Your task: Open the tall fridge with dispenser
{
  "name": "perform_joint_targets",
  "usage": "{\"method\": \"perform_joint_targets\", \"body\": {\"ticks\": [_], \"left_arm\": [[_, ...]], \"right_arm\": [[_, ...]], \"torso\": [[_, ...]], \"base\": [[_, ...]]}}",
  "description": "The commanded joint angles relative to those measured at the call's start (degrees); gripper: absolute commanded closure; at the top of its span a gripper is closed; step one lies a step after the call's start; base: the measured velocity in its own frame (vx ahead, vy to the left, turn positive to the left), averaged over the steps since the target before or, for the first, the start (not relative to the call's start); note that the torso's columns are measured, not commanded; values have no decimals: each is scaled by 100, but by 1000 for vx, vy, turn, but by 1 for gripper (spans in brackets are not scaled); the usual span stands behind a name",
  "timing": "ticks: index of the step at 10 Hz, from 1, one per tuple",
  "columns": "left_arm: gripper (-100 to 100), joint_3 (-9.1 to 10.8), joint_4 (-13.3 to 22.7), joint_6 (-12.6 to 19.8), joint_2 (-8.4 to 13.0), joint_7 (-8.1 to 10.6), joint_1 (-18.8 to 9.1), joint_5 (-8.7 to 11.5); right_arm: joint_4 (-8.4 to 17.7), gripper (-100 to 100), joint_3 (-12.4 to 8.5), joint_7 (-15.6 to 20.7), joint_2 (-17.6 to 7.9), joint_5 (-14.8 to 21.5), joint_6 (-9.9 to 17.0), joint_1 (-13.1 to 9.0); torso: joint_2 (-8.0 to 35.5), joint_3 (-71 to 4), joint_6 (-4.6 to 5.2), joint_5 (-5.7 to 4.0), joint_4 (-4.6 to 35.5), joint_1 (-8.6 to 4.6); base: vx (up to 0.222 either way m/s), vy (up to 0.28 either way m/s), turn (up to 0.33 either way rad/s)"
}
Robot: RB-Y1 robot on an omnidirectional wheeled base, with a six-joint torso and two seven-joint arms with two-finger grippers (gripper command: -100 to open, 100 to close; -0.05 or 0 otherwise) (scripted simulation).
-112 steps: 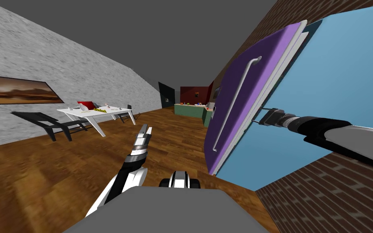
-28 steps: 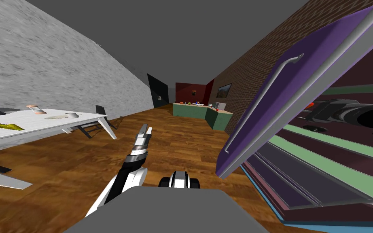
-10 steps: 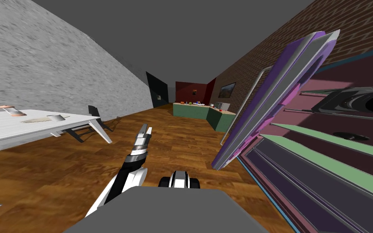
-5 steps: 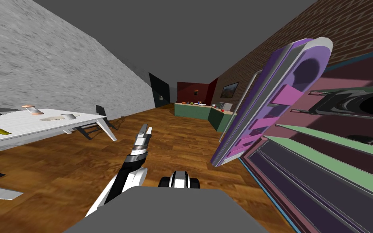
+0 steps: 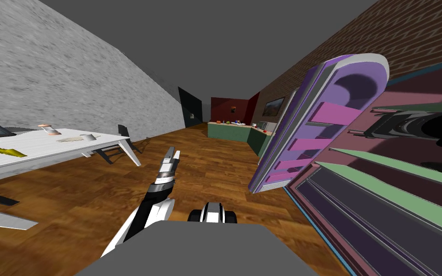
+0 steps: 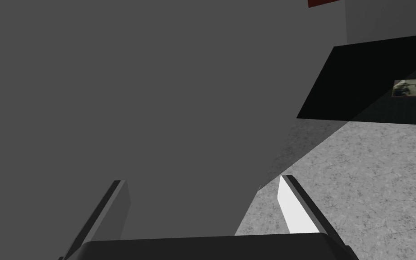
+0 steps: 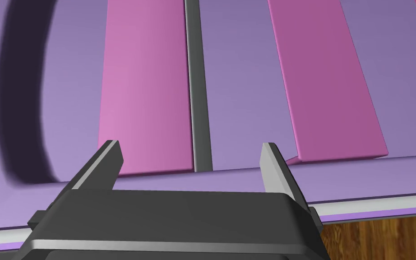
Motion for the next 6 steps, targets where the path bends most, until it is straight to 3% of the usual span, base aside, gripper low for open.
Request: {"method": "perform_joint_targets", "body": {"ticks": [1,4,6], "left_arm": [[0,0,0,0,0,0,1,0],[0,1,0,0,0,0,1,0],[0,1,0,0,0,0,2,0]], "right_arm": [[196,-100,439,143,-112,-358,-5,-470],[196,-100,959,143,-112,-358,-5,-564],[196,-100,959,143,-112,-358,-5,-564]], "torso": [[4,5,12,-2,4,-2],[-8,-2,8,-5,-1,-6],[-6,-2,8,-3,0,-4]], "base": [[-19,-2,-15],[-2,1,-10],[0,0,0]]}}
